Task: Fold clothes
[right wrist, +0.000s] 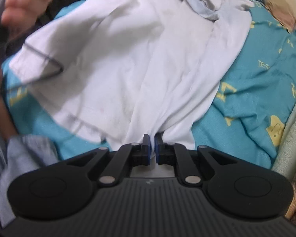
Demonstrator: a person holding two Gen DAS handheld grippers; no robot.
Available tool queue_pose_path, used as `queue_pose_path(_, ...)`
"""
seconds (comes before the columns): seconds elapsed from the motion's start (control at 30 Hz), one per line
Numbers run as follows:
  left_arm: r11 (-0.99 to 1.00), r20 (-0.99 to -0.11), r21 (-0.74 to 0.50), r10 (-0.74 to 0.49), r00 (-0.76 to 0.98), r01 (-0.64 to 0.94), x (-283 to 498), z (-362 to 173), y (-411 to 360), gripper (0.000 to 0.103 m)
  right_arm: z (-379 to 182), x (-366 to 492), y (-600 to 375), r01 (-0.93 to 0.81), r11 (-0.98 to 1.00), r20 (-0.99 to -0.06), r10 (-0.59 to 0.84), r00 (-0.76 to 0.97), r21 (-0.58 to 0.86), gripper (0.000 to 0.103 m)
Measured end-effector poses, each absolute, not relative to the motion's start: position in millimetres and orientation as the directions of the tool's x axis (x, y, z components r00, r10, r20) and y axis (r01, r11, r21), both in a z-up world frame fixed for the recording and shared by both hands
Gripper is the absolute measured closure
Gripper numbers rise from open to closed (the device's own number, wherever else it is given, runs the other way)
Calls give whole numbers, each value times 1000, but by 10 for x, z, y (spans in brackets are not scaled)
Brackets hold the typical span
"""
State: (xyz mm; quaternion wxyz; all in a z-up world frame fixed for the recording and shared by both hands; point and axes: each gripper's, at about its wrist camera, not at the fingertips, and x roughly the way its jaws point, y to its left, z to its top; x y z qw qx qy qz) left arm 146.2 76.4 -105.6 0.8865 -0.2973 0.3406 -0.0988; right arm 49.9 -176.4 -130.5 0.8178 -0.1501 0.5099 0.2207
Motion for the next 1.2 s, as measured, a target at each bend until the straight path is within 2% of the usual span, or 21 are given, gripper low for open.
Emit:
queue_pose_path(0.07,833,-557,-553,-357,750,-14,1519,-1033,731,37,-1121,555,-1849,-462,885,-882,261,391,57,90)
queue_pose_path(0.13,869,-570,-494,-330,752,7,1597,-997,669,37,-910,616,-1941,-427,895,-848,324,420,131,72)
queue_pose_path(0.2,901,-576,-431,-316,754,48,1746,-983,543,35,-741,714,-2024,-399,898,-797,374,474,184,37)
queue_pose_path(0.23,915,-577,-397,-315,754,79,1853,-985,450,35,-700,788,-2052,-381,902,-769,386,510,201,34)
queue_pose_path(0.43,951,-578,-176,-309,755,255,2492,-1002,-105,29,-964,1241,-2208,-239,932,-690,363,626,273,33)
queue_pose_path(0.57,932,-579,-21,-306,755,362,2919,-1016,-477,29,-1225,1346,-2320,-175,950,-701,309,643,258,34)
queue_pose_path(0.73,896,-669,59,-291,684,439,3463,-1388,-903,30,-1417,1580,-2546,-85,928,-705,332,626,362,34)
queue_pose_path(0.87,870,-736,97,-265,623,484,3794,-1683,-1084,42,-1483,1697,-2634,-40,917,-708,333,623,396,34)
queue_pose_path(0.93,868,-745,72,-281,606,491,3848,-1736,-1052,54,-1489,1706,-2648,-31,913,-704,335,626,407,34)
queue_pose_path(0.97,868,-747,57,-291,598,493,3857,-1740,-1030,71,-1491,1709,-2650,-28,912,-703,336,627,410,34)
queue_pose_path(1.0,868,-748,41,-301,591,494,3865,-1741,-1008,92,-1494,1705,-2642,-29,913,-703,334,627,408,34)
queue_pose_path(1.03,874,-744,33,-303,596,485,3871,-1687,-981,101,-1501,1700,-2632,-28,914,-705,332,626,406,34)
queue_pose_path(1.1,885,-735,14,-306,605,465,3882,-1577,-925,101,-1522,1678,-2587,-34,916,-712,333,618,399,34)
queue_pose_path(1.2,911,-689,-78,-343,638,406,3953,-1238,-722,101,-1563,1638,-2497,-53,922,-724,336,602,384,34)
